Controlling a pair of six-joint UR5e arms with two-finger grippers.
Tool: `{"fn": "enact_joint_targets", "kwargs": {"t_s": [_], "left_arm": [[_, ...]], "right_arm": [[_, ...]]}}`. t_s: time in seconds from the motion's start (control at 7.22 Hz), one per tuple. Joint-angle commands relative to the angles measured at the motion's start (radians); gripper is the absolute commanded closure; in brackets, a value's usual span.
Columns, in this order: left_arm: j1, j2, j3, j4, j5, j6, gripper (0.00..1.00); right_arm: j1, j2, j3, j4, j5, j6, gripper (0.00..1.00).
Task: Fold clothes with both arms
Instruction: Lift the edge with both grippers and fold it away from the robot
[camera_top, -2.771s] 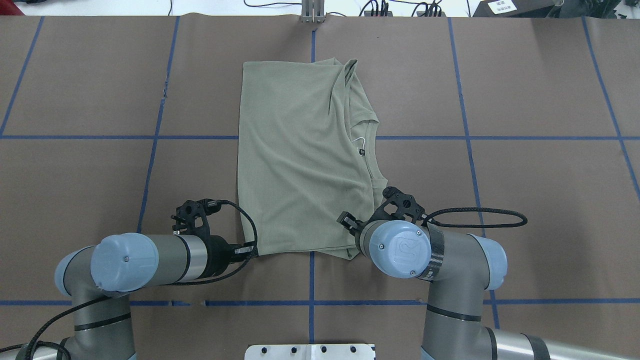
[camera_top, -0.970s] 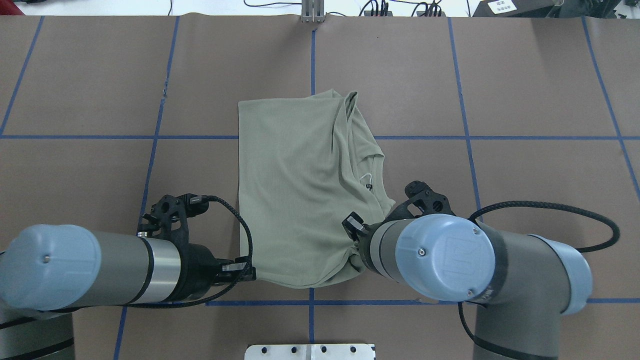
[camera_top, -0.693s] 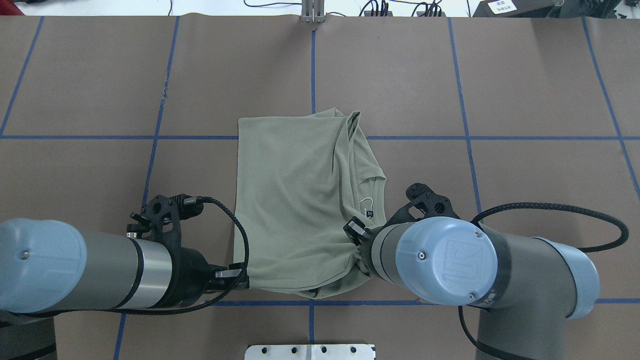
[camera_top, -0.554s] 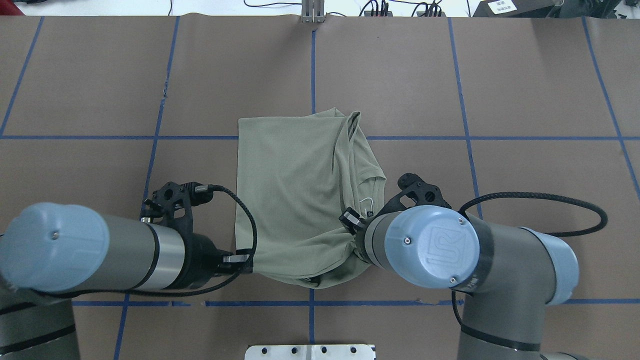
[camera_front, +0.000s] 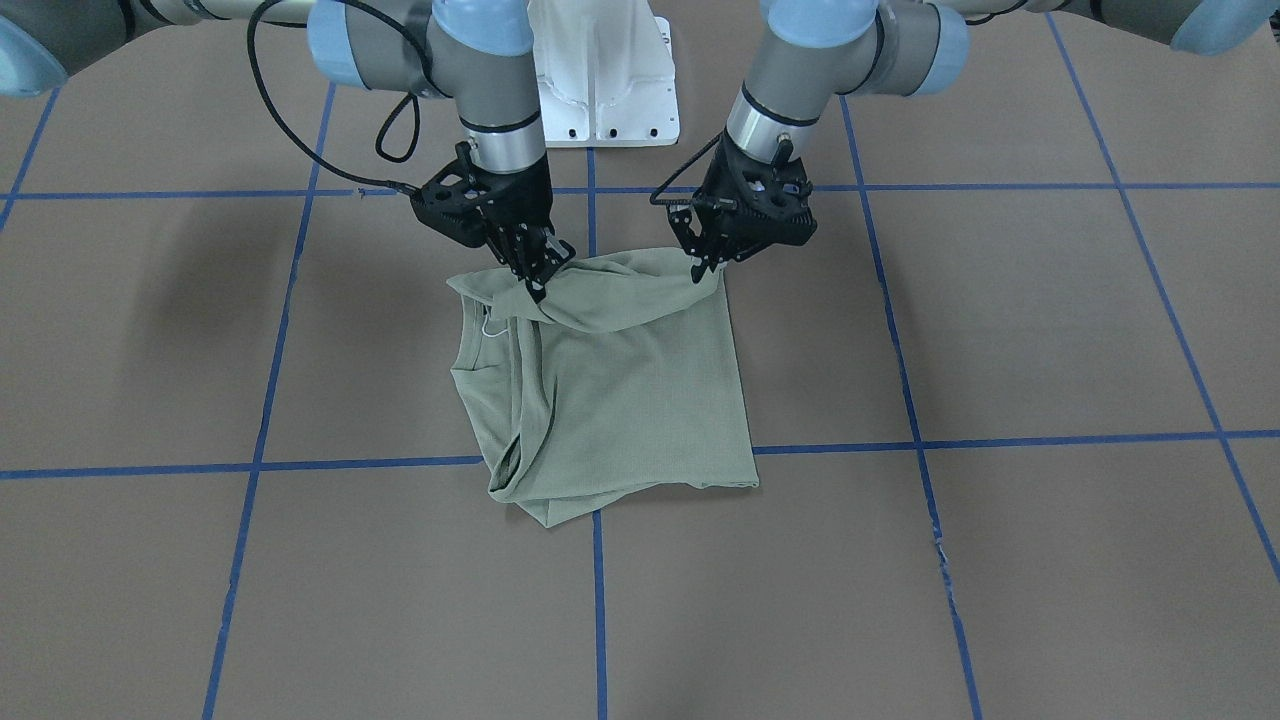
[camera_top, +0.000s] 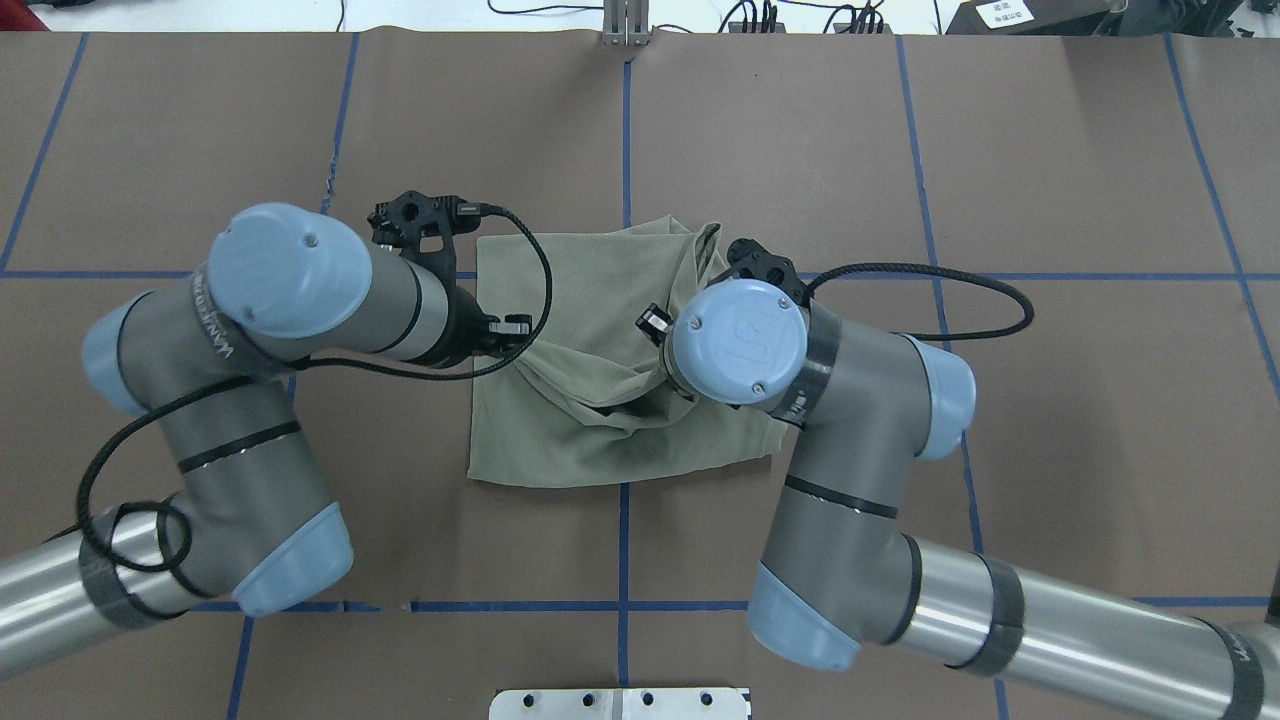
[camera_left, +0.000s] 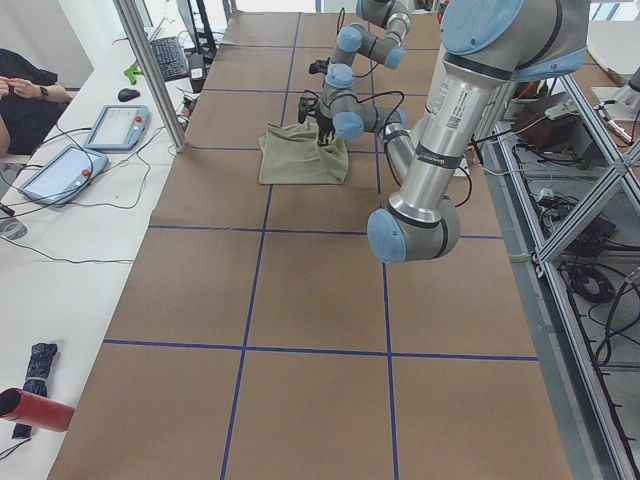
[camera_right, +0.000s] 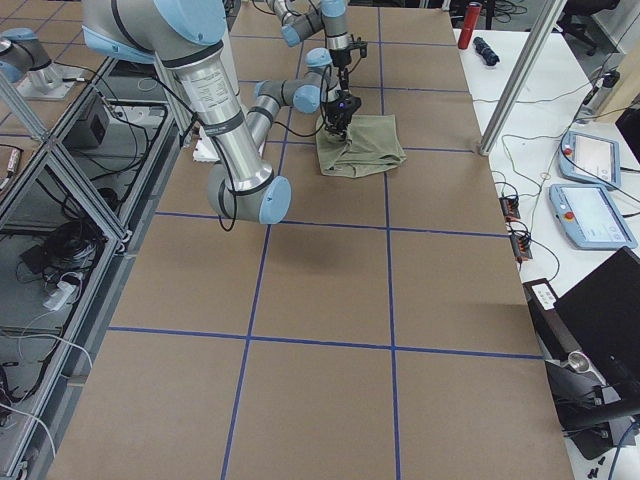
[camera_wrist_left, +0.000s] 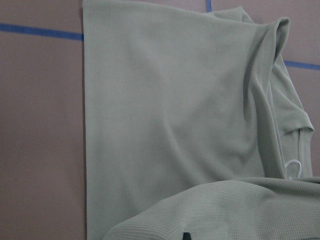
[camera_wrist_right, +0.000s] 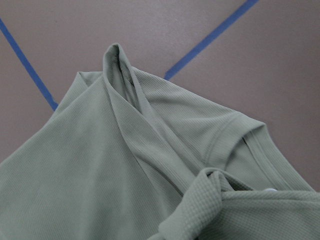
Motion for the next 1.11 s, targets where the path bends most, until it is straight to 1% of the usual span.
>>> {"fn": "enact_joint_targets", "kwargs": {"t_s": [0.0, 0.14, 0.28, 0.42, 0.55, 0.69, 0.83, 0.97], "left_arm": [[-0.077, -0.068, 0.190, -0.077, 0.001, 0.092, 1.00], [-0.119, -0.097, 0.230, -0.080, 0.001, 0.128, 1.00], [-0.141, -0.103, 0.243, -0.080, 0.000, 0.157, 1.00], [-0.140, -0.114, 0.286, -0.081, 0.001, 0.159, 1.00], [-0.138, -0.134, 0.326, -0.081, 0.001, 0.162, 1.00], [-0.135, -0.138, 0.352, -0.083, 0.001, 0.183, 1.00], [-0.134, -0.138, 0.355, -0.084, 0.001, 0.191, 1.00], [-0.132, -0.140, 0.361, -0.119, 0.001, 0.191, 1.00]], "right_arm": [[0.053, 0.059, -0.168, 0.100, 0.004, -0.048, 1.00], [0.080, 0.093, -0.210, 0.116, 0.014, -0.054, 1.00], [0.100, 0.095, -0.212, 0.114, 0.046, -0.069, 1.00], [0.101, 0.104, -0.254, 0.128, 0.047, -0.080, 1.00], [0.101, 0.110, -0.305, 0.180, 0.047, -0.082, 1.00], [0.105, 0.110, -0.334, 0.205, 0.047, -0.103, 1.00], [0.111, 0.114, -0.337, 0.205, 0.047, -0.114, 1.00], [0.111, 0.119, -0.345, 0.209, 0.044, -0.121, 0.87]]}}
